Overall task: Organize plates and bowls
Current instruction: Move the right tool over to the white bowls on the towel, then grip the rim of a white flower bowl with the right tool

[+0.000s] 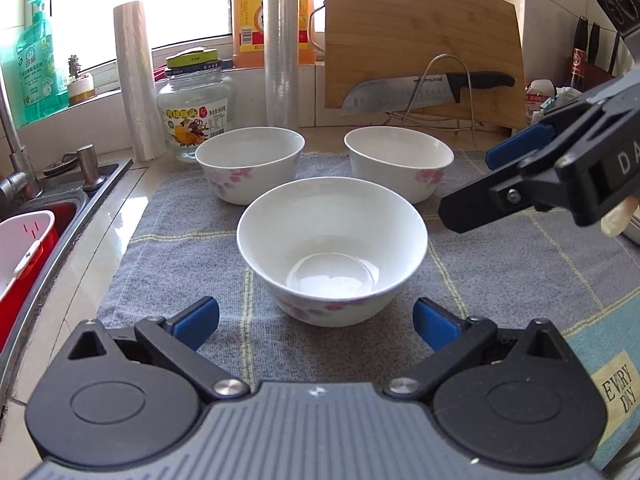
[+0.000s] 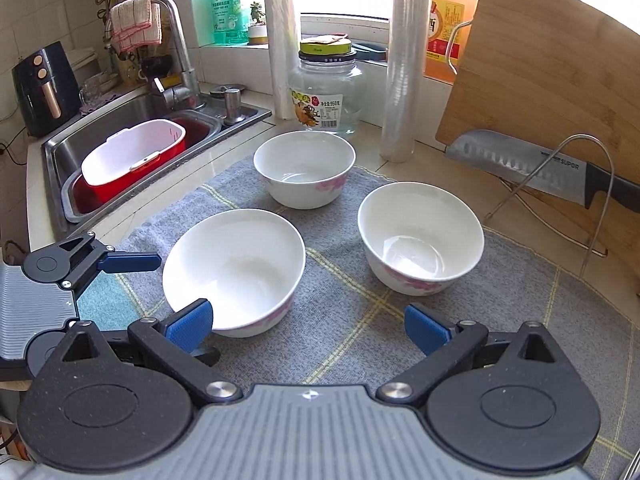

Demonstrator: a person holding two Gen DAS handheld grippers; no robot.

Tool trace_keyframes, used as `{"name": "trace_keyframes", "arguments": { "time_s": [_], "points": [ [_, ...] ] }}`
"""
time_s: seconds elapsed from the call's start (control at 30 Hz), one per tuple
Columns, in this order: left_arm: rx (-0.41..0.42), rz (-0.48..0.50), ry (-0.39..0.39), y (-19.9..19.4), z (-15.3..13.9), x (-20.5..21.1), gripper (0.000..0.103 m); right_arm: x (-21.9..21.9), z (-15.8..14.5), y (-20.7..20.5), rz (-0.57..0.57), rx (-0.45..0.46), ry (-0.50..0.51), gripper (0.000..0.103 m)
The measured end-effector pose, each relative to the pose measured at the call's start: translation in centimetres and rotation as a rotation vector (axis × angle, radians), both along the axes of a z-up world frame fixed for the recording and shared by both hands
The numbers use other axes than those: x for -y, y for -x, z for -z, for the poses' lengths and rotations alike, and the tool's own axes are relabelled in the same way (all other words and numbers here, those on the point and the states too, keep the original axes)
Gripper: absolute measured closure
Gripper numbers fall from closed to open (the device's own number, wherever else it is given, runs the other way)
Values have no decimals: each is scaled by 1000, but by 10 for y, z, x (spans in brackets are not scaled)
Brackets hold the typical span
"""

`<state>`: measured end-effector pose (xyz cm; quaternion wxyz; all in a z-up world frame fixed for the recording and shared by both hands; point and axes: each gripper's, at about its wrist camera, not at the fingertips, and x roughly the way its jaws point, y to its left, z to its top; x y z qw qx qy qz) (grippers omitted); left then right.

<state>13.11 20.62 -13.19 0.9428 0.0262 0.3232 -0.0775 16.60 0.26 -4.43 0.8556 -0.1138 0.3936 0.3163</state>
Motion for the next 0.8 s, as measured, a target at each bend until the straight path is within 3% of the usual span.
{"name": "trace_keyframes", "arguments": {
  "time_s": [0.4, 0.5, 0.8],
  "points": [
    [13, 59, -2, -12, 5, -1, 3, -34, 14, -20, -70, -32, -1, 2],
    [17, 74, -8, -13, 5, -1, 11, -41, 18, -25, -87, -44, 2, 5],
    [24, 108, -18, -13, 5, -1, 14, -53, 29, -37, -117, -88, 11, 18]
  ]
}}
